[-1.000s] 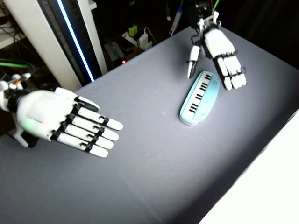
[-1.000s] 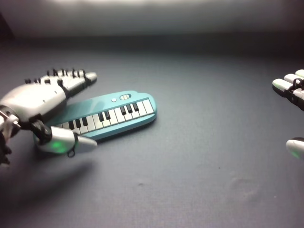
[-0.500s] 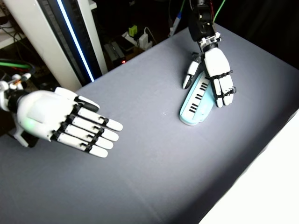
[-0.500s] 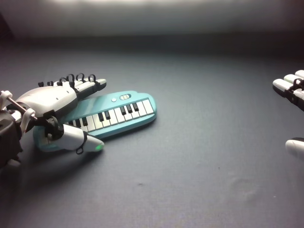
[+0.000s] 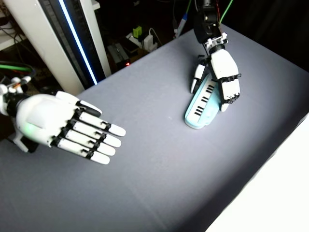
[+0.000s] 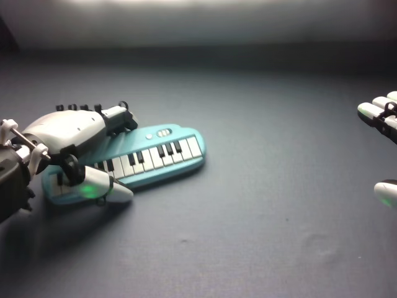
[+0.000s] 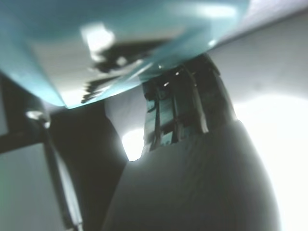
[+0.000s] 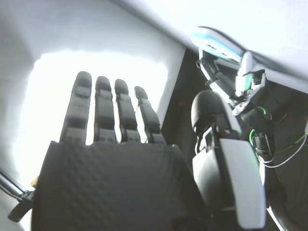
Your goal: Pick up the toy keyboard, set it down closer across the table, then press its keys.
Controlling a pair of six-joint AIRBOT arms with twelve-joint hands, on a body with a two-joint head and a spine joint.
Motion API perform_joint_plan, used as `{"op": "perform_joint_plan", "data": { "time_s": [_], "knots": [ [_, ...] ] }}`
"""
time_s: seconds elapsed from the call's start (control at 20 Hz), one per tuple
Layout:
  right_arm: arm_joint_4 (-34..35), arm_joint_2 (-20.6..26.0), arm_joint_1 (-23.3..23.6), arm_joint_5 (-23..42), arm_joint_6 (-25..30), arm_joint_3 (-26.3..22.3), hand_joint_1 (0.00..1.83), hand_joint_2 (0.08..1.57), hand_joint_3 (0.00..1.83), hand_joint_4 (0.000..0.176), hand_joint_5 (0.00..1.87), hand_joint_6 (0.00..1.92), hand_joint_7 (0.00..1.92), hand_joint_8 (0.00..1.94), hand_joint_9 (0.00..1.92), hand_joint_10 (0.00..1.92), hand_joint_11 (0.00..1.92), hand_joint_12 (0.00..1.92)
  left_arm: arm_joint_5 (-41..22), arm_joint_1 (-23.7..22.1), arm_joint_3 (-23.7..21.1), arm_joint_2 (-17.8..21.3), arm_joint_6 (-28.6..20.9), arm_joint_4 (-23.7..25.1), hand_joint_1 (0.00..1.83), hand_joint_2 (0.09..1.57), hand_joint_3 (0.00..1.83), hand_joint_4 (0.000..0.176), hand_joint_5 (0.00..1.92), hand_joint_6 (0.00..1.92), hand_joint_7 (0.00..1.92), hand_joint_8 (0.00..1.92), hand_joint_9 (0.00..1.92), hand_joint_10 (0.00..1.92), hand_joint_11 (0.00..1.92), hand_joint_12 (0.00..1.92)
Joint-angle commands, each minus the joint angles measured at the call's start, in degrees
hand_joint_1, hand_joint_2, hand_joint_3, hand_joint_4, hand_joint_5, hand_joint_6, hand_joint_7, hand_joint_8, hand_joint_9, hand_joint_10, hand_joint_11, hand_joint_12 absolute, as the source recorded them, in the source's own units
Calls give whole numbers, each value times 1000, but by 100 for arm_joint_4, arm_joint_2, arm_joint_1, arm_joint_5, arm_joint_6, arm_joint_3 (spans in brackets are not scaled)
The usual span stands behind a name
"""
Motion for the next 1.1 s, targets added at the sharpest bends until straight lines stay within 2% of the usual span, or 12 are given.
{"op": "perform_joint_plan", "data": {
  "time_s": [0.0,0.1,0.15,0.2,0.25,0.4,0.6,0.65,0.85,0.9,0.95,1.05],
  "knots": [
    [-62,21,20,754,39,-10,191,1380,2,14,0,0,0,0,0,0,0,0,-500,-87,-73,-1,-67,384,1438,1341,0,0,182,1418,393,1721,560,1817,542,1921],
    [-62,33,19,791,40,-16,243,1373,0,16,0,0,0,0,0,0,0,0,-624,-213,-169,-5,-346,893,1387,1257,0,0,127,1502,145,1593,271,1772,332,1920],
    [-63,37,19,808,40,-20,247,1373,0,10,0,0,0,0,0,0,0,0,-666,-283,-208,-30,-516,1195,1414,1196,0,0,160,1488,148,1565,278,1761,360,1907],
    [-64,40,19,825,40,-24,247,1374,0,13,0,0,0,0,0,0,0,0,-690,-351,-229,-75,-678,1483,1564,1201,0,0,199,1453,198,1573,553,1628,415,1872],
    [-65,45,19,863,40,-34,234,1375,0,20,0,0,0,0,0,0,0,0,-708,-427,-228,-148,-883,1759,1468,1272,3,0,253,1360,430,1624,610,1673,424,1842],
    [-84,78,19,964,41,-70,180,1371,0,26,0,0,0,0,0,0,0,0,-549,-794,-118,-515,-1380,2621,1351,1161,0,0,237,1215,157,1426,229,1595,227,1754],
    [-179,80,19,1037,115,-76,71,1381,4,42,0,0,0,0,0,0,0,0,-205,-1217,191,-1115,-1824,3272,1310,1145,0,0,240,1242,219,1219,257,1395,236,1646],
    [-207,80,19,1058,155,-76,32,1381,4,54,0,0,0,0,0,0,0,0,-71,-1355,344,-1355,-1984,3462,1305,1134,0,15,259,1212,268,969,276,1275,287,1584],
    [-235,80,19,1076,177,-76,0,1410,11,27,0,0,0,0,0,0,0,0,233,-1559,604,-1820,-2187,3706,1183,1194,8,0,262,992,169,1169,192,1460,232,1710],
    [-235,79,19,1076,182,-75,0,1431,17,0,0,0,0,0,0,0,0,0,259,-1573,633,-1869,-2188,3706,1091,1195,3,0,253,726,234,647,187,1042,141,1557],
    [-235,77,19,1076,193,-76,0,1435,17,0,0,0,0,0,0,0,0,0,280,-1584,670,-1915,-2211,3706,1020,1175,0,0,267,433,278,281,202,699,58,1463],
    [-248,73,17,1076,209,-82,0,1435,15,0,0,0,0,0,0,0,0,0,269,-1585,649,-1907,-2221,3706,933,1085,0,19,191,62,152,16,108,191,1,1047]
  ]
}}
